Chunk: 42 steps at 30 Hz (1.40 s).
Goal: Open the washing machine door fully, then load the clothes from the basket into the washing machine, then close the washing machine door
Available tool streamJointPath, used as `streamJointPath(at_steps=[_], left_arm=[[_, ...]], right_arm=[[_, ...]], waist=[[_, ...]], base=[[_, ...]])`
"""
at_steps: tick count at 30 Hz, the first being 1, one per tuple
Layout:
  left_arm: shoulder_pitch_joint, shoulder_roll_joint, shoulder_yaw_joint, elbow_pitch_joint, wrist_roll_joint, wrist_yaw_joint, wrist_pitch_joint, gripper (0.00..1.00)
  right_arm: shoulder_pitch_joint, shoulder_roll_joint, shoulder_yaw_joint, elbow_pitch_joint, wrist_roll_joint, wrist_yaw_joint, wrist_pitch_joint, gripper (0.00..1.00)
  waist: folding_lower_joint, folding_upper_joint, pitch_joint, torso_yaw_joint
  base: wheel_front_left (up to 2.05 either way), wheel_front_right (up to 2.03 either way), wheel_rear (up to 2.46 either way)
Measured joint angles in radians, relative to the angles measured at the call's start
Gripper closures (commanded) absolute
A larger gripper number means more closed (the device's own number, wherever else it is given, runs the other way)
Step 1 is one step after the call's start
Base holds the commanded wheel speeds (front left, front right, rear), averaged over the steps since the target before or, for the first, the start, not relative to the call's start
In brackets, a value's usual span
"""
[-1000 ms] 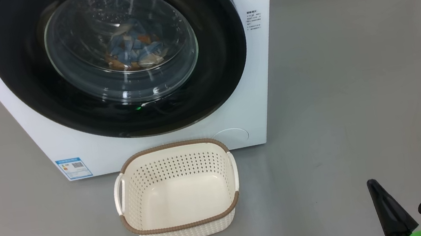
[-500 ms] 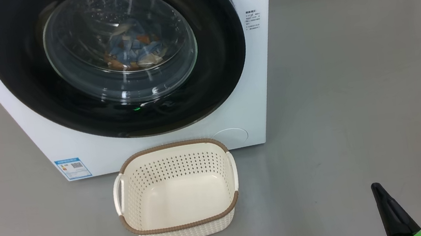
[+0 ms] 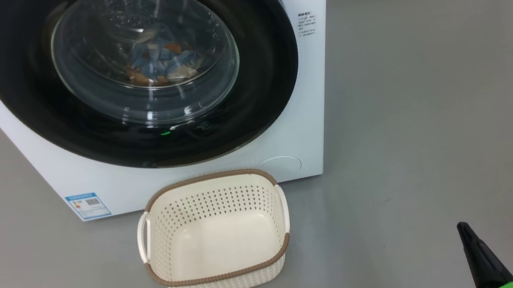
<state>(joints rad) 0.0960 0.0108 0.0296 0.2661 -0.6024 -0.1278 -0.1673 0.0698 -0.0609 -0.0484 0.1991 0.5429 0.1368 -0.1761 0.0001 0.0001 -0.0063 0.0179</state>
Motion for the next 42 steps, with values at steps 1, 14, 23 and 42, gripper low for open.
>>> streamJointPath(at_steps=[1,14,23,42], left_arm=[[0.0,0.0,0.001,0.0,-0.007,0.0,0.002,1.0],[-0.02,0.003,0.008,0.0,-0.144,0.0,0.042,1.0],[-0.037,0.005,0.011,0.0,-0.24,0.0,0.064,1.0],[-0.065,0.007,0.02,0.0,-0.427,0.0,0.117,1.0]], right_arm=[[-0.002,0.0,-0.001,0.001,0.016,0.0,0.001,1.0],[-0.016,0.0,-0.011,0.01,0.157,0.0,0.041,1.0],[-0.033,0.001,-0.019,0.015,0.256,0.0,0.065,1.0],[-0.056,0.002,-0.031,0.029,0.457,0.0,0.118,1.0]], waist=[[0.0,0.0,0.0,0.0],[0.0,0.0,0.001,-0.003],[0.0,0.0,0.002,-0.004],[-0.0001,0.0,0.004,-0.008]], base=[[0.0,0.0,0.0],[0.0,0.0,0.0],[0.0,0.0,0.0],[0.0,0.0,0.0]])
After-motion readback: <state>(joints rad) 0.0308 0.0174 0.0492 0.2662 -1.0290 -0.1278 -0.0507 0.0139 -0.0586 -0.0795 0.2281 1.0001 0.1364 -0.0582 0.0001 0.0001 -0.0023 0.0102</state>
